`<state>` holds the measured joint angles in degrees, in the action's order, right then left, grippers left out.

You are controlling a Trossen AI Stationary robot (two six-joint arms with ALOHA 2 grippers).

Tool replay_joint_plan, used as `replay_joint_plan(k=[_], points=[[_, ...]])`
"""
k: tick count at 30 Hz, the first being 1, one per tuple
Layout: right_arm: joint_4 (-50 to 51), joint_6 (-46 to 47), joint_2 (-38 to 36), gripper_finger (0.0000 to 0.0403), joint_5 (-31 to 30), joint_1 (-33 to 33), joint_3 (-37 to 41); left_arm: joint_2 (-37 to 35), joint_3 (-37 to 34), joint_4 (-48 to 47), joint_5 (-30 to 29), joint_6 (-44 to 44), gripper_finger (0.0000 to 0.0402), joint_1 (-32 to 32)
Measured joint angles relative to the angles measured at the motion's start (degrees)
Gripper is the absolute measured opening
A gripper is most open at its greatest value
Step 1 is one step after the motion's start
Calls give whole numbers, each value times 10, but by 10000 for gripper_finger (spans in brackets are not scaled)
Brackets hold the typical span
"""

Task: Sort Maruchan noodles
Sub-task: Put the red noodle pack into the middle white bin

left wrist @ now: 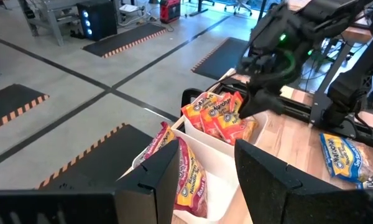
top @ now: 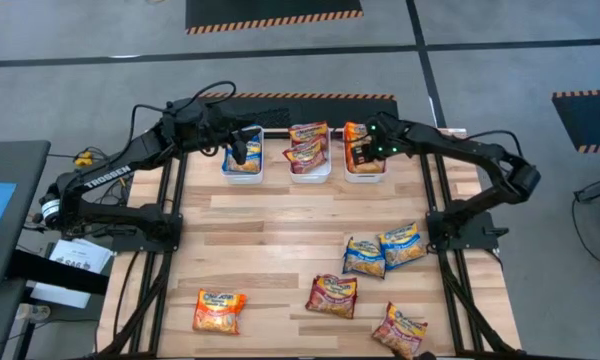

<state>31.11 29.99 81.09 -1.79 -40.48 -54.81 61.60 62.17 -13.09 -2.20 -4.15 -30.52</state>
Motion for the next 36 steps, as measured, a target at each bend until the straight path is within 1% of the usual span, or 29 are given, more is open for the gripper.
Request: replay_joint_plan(k=[5,7,9,12,14,17,19,21,23,28,31,36], points=[[-1,0,-51,136,7,0,0,0,0,-1,2,-7,142,0],[0,0,-72,136,28,-3,-1,-2,0,-1,8,-9,142,0],[-7,0,-94,136,63,-7,-1,-9,0,-3,20,-12,142,0],[-17,-10,-122,136,135,-15,-1,-27,0,-15,39,-20,142,0],[-42,-22,-136,137,183,-16,-1,-39,0,-25,46,-33,142,0],[-75,-28,-153,146,237,-5,-1,-60,0,-50,47,-54,142,0],[-83,-23,-163,158,264,5,-1,-71,0,-69,47,-67,142,0],[-85,-8,-174,172,275,17,-1,-80,0,-88,48,-75,142,1],[-84,3,-184,188,275,35,-1,-85,0,-102,58,-86,142,4],[-82,46,-204,214,292,101,-1,-84,0,-130,124,-98,142,20],[-59,88,-210,215,291,150,-1,-81,0,-152,153,-99,142,35],[-6,191,-213,207,285,247,-1,-81,0,-179,176,-98,142,65]])
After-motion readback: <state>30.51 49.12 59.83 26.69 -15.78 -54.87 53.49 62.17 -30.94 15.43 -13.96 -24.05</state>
